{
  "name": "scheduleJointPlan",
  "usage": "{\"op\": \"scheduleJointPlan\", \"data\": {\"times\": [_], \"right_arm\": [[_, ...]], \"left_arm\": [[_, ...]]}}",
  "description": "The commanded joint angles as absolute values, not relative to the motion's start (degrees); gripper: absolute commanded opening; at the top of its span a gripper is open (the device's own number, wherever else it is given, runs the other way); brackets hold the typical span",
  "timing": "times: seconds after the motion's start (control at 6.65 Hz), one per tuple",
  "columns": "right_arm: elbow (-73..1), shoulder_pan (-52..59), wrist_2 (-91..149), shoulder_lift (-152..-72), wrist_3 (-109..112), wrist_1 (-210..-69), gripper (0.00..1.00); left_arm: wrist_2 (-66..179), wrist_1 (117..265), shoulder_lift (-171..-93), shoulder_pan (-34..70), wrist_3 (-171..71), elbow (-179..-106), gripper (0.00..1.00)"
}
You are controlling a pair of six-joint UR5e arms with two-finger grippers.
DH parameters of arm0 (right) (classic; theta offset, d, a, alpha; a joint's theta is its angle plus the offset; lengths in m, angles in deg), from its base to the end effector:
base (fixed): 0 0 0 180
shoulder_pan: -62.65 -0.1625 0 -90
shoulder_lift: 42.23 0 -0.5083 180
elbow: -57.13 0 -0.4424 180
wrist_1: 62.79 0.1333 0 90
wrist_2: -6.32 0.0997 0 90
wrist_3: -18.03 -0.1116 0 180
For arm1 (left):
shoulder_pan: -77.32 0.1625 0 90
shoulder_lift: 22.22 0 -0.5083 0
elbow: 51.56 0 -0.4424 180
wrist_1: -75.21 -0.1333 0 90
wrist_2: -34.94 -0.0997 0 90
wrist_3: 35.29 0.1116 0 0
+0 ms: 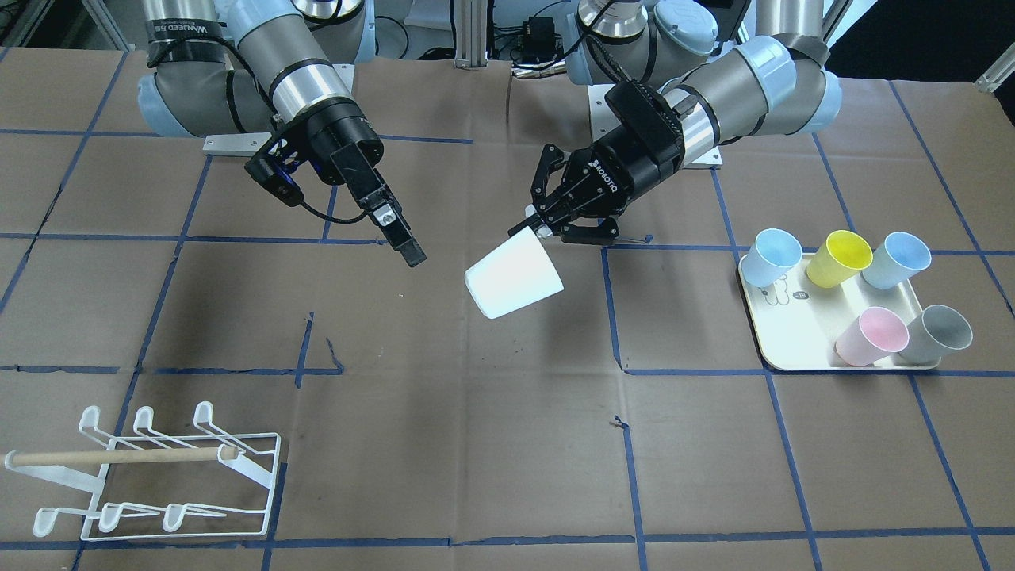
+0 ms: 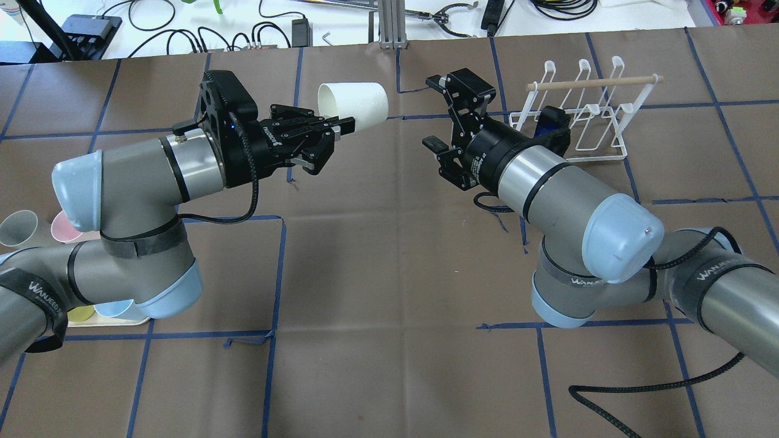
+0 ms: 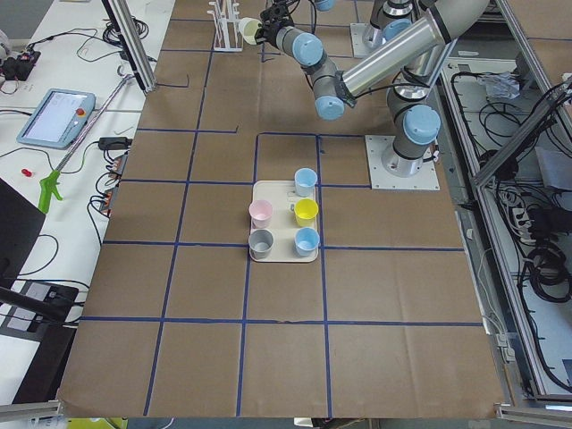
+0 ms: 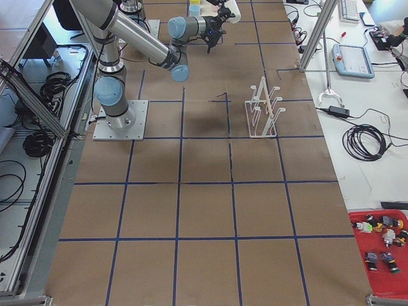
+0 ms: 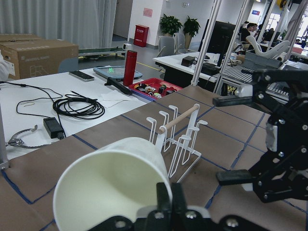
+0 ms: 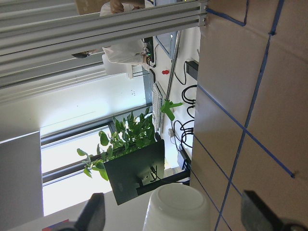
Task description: Transfer IKEA cup to right arm and place on rack
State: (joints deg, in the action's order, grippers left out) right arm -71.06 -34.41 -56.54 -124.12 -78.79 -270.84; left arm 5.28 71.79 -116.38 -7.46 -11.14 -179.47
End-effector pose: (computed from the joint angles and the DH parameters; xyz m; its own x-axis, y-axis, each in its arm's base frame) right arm 0.2446 -0.4764 0.4095 0.0603 0.3726 -0.9260 0.8286 0.4986 0.2546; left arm -0.1865 -0.4897 0.4164 -0.5293 0.8301 0.1757 0.1750 0.3095 -0.9347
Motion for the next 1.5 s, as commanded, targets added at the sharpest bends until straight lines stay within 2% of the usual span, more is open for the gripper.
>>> {"op": "scheduleJointPlan", "data": {"times": [0.0, 0.6, 1.35], "right_arm": [[-70.3, -35.4, -57.4, -123.9, -79.1, -268.4, 1.00], [-70.1, -38.7, -60.6, -124.4, -80.7, -264.1, 1.00], [-65.3, -41.6, -62.6, -121.9, -81.8, -262.0, 0.99]], "left_arm": [[5.2, 70.6, -115.3, -9.1, -11.8, -180.7, 0.01], [5.2, 70.5, -115.3, -9.2, -11.9, -180.8, 0.02], [5.1, 70.5, -115.4, -9.2, -12.9, -180.7, 0.03]]}}
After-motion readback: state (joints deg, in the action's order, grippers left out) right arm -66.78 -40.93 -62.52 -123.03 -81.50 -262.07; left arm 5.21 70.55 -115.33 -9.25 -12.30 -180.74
